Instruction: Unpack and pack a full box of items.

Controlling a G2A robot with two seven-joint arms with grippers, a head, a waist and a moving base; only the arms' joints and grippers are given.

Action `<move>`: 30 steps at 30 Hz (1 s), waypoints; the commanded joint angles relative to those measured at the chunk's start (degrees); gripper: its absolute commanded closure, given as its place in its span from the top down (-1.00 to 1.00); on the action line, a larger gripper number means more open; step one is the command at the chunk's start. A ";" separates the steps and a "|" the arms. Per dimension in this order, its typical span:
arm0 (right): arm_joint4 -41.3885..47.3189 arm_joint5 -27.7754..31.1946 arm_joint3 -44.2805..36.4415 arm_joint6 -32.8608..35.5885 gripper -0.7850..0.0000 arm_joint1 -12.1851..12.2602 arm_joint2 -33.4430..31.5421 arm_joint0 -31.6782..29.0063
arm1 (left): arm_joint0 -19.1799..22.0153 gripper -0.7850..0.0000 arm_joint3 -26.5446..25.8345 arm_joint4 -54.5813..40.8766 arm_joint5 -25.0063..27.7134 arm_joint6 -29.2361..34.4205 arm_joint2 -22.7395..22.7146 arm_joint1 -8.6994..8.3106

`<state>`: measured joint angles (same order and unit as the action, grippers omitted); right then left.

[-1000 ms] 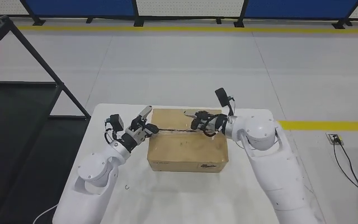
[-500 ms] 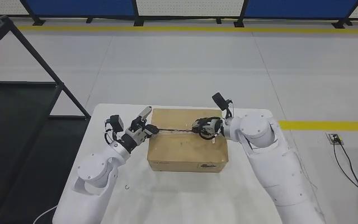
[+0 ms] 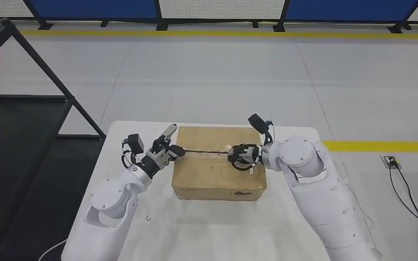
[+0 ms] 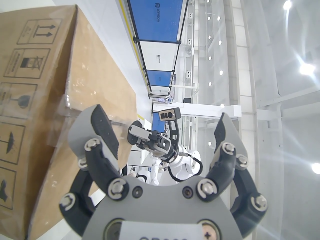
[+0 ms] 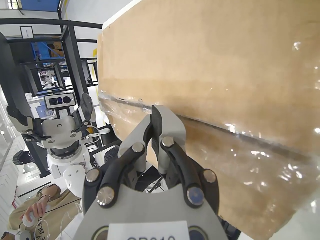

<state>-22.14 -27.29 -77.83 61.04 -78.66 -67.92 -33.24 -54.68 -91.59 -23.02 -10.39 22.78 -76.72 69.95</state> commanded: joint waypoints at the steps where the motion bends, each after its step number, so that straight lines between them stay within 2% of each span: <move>1: -0.20 -0.50 0.39 -0.86 -1.00 -0.11 0.81 0.31 | 0.01 1.00 0.02 0.01 0.04 0.01 0.01 0.01; 18: 5.34 -0.86 7.73 -5.81 -1.00 -2.45 8.26 6.42 | -1.71 1.00 -0.99 -0.40 0.35 -0.32 -2.23 -0.22; 30: 11.60 2.89 15.20 -9.01 -1.00 -4.94 13.03 10.52 | -4.40 1.00 -1.56 -2.34 1.34 -1.11 -7.36 -0.77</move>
<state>-11.01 -24.75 -63.06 52.22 -83.43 -55.18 -22.91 -58.88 -93.10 -25.23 -9.10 21.68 -83.69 69.23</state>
